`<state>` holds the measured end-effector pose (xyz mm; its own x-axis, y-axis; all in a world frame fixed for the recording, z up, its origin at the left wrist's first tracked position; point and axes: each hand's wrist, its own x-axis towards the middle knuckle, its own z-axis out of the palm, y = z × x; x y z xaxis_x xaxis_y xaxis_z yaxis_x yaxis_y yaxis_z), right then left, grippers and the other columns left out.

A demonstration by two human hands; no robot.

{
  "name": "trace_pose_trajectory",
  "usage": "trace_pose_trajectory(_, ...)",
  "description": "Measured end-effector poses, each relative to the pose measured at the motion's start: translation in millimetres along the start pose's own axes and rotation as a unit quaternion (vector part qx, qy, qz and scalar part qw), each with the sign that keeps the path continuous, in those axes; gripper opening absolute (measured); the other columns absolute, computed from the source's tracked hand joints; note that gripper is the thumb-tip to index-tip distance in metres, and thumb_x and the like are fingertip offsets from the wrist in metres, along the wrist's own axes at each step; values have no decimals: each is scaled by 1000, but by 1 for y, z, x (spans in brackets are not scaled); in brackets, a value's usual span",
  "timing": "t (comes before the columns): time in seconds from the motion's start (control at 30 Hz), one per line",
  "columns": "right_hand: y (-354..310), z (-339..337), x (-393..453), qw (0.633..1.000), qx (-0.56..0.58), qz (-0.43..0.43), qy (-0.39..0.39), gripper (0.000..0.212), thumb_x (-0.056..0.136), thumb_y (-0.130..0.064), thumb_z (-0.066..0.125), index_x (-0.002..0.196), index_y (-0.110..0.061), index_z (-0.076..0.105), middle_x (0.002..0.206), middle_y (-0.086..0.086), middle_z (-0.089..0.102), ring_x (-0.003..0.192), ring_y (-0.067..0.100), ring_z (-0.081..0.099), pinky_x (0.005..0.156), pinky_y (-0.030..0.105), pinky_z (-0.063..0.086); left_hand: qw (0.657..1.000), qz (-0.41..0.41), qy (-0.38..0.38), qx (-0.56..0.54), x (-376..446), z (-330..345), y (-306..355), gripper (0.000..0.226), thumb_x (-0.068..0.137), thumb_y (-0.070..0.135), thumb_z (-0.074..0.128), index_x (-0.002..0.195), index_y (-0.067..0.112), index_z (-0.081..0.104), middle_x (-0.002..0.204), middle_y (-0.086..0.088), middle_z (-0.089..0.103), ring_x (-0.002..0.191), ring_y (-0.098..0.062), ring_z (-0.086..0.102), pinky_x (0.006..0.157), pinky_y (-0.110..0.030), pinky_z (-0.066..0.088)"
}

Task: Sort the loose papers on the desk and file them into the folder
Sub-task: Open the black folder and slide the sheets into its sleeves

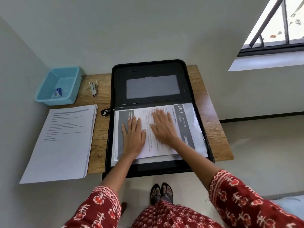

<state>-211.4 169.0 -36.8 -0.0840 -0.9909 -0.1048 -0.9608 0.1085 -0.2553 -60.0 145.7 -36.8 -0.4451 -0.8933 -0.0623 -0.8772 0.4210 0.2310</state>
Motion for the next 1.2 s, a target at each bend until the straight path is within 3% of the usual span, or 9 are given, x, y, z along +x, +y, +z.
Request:
trace_pose_trajectory(0.17, 46, -8, -19, 998, 2, 64, 16, 63, 101, -44, 18, 151, -10, -1, 159, 8, -7, 146, 21, -11, 118, 40, -9, 999, -31, -8, 17, -12, -3, -7, 78, 84, 51, -4, 150, 10, 7, 158, -12, 4, 145, -28, -1, 111, -49, -13)
trace_pose_trajectory(0.33, 8, -5, -19, 997, 9, 74, 23, 63, 100, -43, 17, 151, -7, 5, 158, 15, -5, 146, 30, -9, 116, 46, -8, 996, -76, -27, 23, -24, -6, 1, 63, 100, 41, 21, 150, 10, 2, 157, -14, -2, 145, -31, -6, 111, -56, -9)
trace_pose_trajectory(0.5, -22, 10, -25, 999, 1, 38, -4, 84, 81, -56, -12, 151, -12, -5, 157, 10, -16, 145, 26, -16, 114, 46, -15, 999, -30, -36, 27, -31, -3, -14, 85, 78, 61, -9, 148, 12, -9, 157, -12, -11, 143, -27, -17, 109, -49, -17)
trace_pose_trajectory(0.63, 15, 6, -44, 997, -7, 73, 21, 76, 89, -57, -5, 150, -12, -9, 157, 8, -18, 144, 23, -18, 117, 40, -12, 999, -3, -34, 40, -43, -4, -45, 101, 66, 77, -26, 143, 11, -16, 151, -7, -21, 139, -22, -23, 109, -49, -19)
trace_pose_trajectory(0.7, 41, 3, -63, 992, 1, 120, 35, 71, 94, -55, 3, 150, -13, -8, 158, 7, -14, 145, 21, -16, 117, 40, -11, 999, -20, -34, 33, -46, -5, -53, 105, 66, 79, -20, 144, 10, -16, 150, -6, -24, 139, -22, -23, 107, -50, -17)
trace_pose_trajectory(0.9, 37, -9, -69, 978, -8, 196, 65, 82, 84, -50, -10, 151, -6, 7, 158, 17, 1, 147, 29, -3, 114, 43, -11, 998, -64, -13, 4, -34, -20, -49, 98, 71, 59, -13, 148, 0, 1, 156, -19, -6, 143, -33, -13, 111, -57, -8)
trace_pose_trajectory(1.0, -2, -10, -39, 984, 2, 161, 71, 66, 95, -41, 2, 150, -5, 4, 158, 17, -3, 146, 30, -6, 118, 46, -6, 1000, 6, -3, 21, -7, -26, -32, 81, 84, 49, -1, 149, 2, 5, 156, -17, -3, 144, -31, -9, 107, -50, -19)
trace_pose_trajectory(1.1, -43, -4, -5, 992, 25, 115, 38, 56, 102, -29, 15, 150, -6, -3, 157, 14, -11, 145, 27, -13, 118, 44, -8, 999, 53, -11, 10, 21, -19, -14, 59, 99, 32, 22, 150, 5, 8, 158, -14, -1, 145, -29, -8, 114, -48, -10)
trace_pose_trajectory(1.2, -52, 2, 8, 997, 5, 78, 8, 55, 103, -28, 18, 151, -8, -2, 158, 12, -10, 146, 25, -14, 118, 40, -12, 998, 54, -13, -26, 26, -5, -8, 56, 101, 29, 23, 150, 7, 8, 158, -10, 1, 145, -24, -8, 117, -46, -6)
